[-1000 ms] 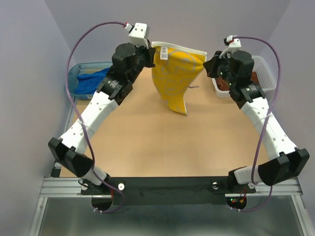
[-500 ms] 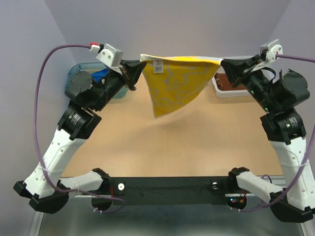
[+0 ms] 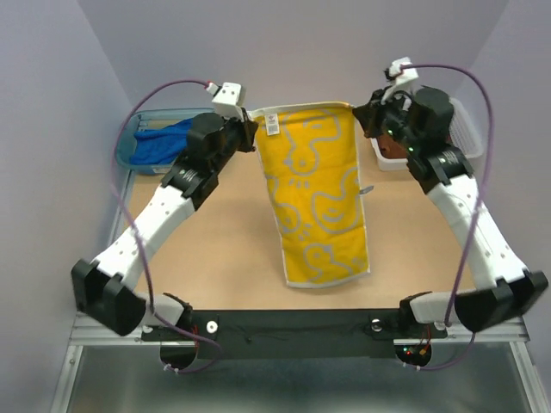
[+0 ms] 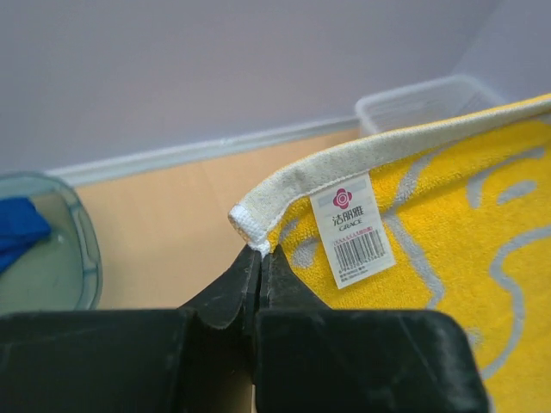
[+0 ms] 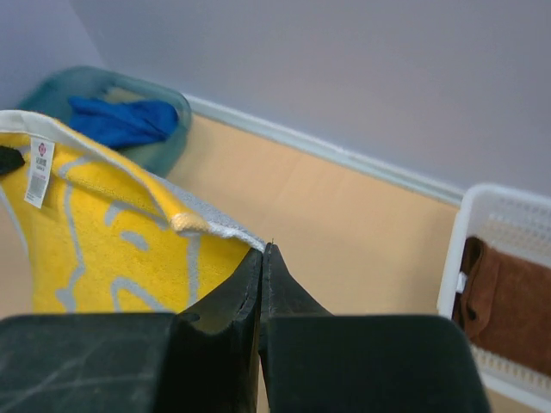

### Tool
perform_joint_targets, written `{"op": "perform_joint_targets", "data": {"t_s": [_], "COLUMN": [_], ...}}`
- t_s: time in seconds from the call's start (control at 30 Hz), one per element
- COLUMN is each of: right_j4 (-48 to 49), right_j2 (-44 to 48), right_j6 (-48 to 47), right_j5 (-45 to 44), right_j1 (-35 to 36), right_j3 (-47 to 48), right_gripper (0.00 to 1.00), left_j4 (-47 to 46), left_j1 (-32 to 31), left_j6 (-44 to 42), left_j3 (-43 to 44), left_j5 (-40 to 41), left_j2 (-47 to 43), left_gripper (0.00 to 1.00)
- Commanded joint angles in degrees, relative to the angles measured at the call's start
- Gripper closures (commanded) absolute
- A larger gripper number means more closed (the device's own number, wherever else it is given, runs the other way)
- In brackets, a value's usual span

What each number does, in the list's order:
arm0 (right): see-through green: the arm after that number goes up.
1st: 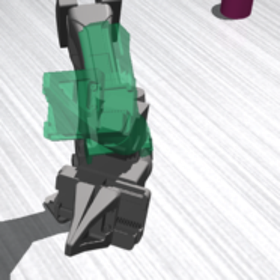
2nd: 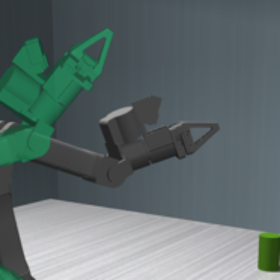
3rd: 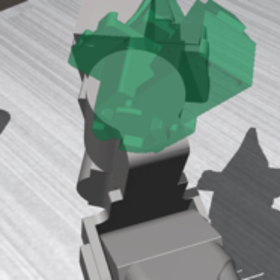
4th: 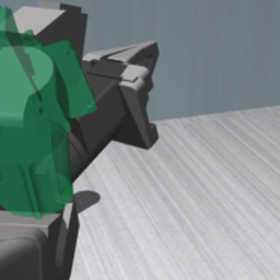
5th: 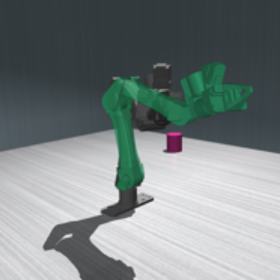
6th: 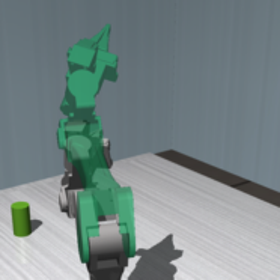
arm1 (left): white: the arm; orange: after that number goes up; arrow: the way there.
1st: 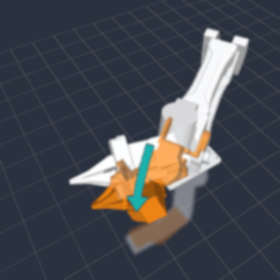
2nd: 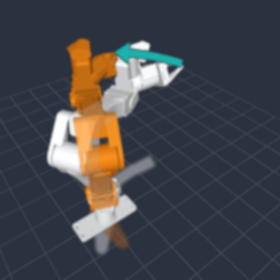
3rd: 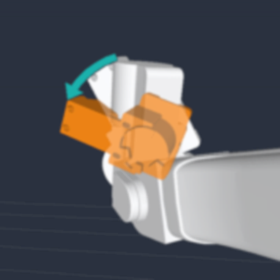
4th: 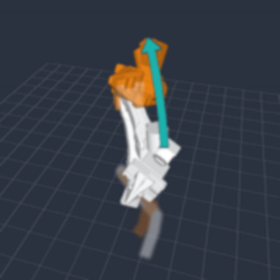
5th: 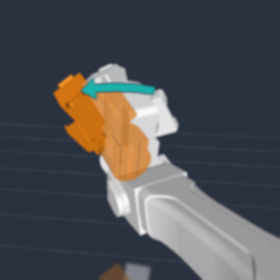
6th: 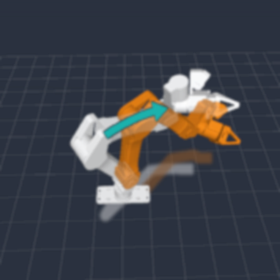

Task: Fold and stack the towels
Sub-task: Flatten out the crumpled towel

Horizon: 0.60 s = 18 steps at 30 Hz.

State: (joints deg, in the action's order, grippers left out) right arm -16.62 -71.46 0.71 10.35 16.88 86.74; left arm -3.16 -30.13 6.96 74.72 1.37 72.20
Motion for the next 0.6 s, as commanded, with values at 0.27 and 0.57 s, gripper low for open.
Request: {"op": "perform_joint_targets", "data": {"t_s": [0.27, 0.57], "right_j4": [11.3, 13.5], "right_j2": [-31.7, -40.5], "right_j6": [-4.6, -8.4], "right_j5": [-9.7, -4.7], "right_j1": [-3.3, -4.7], "right_j3": [6.1, 9.7], "right_gripper": [1.00, 1.00], "left_j4": [-4.1, -5.8], "left_j1": [10.5, 11.6], "left_j6": [0.1, -4.1], "left_j3": [16.8, 19.9], "left_j5": [-1.1, -4.6], "left_j2": [37.1, 40.5], "left_gripper": [0.94, 0.94]}}
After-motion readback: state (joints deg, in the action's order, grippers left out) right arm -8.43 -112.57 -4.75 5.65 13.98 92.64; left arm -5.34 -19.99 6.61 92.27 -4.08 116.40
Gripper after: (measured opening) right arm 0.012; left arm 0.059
